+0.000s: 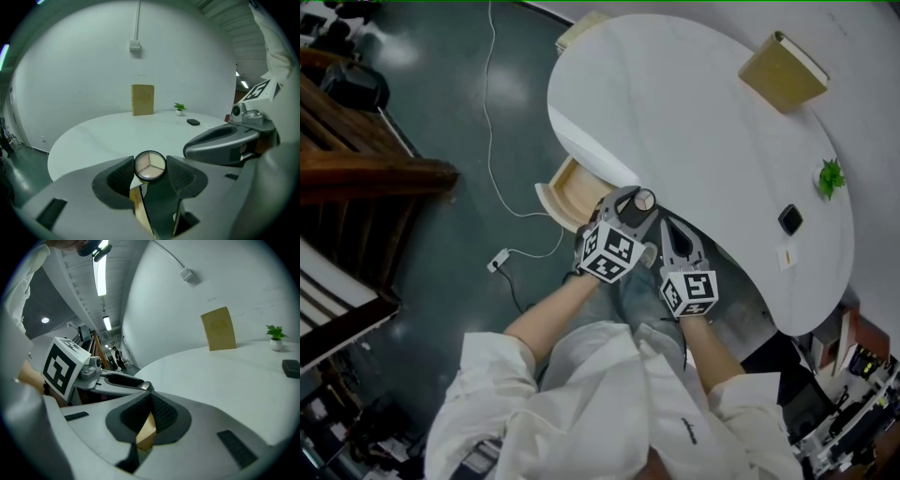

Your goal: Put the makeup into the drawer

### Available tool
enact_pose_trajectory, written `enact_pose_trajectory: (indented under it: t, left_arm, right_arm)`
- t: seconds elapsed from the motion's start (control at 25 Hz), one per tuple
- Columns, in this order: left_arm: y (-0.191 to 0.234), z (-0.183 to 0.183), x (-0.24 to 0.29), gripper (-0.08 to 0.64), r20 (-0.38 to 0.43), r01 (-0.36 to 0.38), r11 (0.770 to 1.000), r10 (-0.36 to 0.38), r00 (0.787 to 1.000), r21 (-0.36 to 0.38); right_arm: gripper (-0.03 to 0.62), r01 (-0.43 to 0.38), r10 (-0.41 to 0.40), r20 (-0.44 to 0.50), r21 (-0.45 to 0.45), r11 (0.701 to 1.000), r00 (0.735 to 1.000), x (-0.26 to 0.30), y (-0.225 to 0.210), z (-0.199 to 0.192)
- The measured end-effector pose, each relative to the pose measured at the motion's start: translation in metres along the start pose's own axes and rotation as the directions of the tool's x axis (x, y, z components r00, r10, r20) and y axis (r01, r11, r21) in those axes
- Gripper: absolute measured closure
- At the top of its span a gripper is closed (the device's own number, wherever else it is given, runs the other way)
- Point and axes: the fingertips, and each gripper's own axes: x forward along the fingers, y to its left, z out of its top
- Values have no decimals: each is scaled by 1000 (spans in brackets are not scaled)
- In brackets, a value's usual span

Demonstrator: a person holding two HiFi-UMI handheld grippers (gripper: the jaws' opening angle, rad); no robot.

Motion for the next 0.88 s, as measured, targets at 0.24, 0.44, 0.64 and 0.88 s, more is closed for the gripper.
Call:
enact_pose_trajectory:
  t: [0.24,0.44,0.64,0.88]
  left_arm:
    - [11,-19,-28,331,20,69,997,-70,997,22]
    - [29,-36,-53,331,31,146,986,-149,988,81]
    - [51,-63,-71,331,8,217,966,-220,975,140]
    - [70,-94,-71,331,-45,303,926,-301,953,226]
  right_arm:
    - [575,52,-52,-2,9,999,999,12,31,-12]
    - [575,108,-108,3,25,994,994,24,61,-22]
    - [575,145,-145,1,39,989,989,43,90,-35]
    - [575,149,-148,-23,32,988,989,67,105,-50]
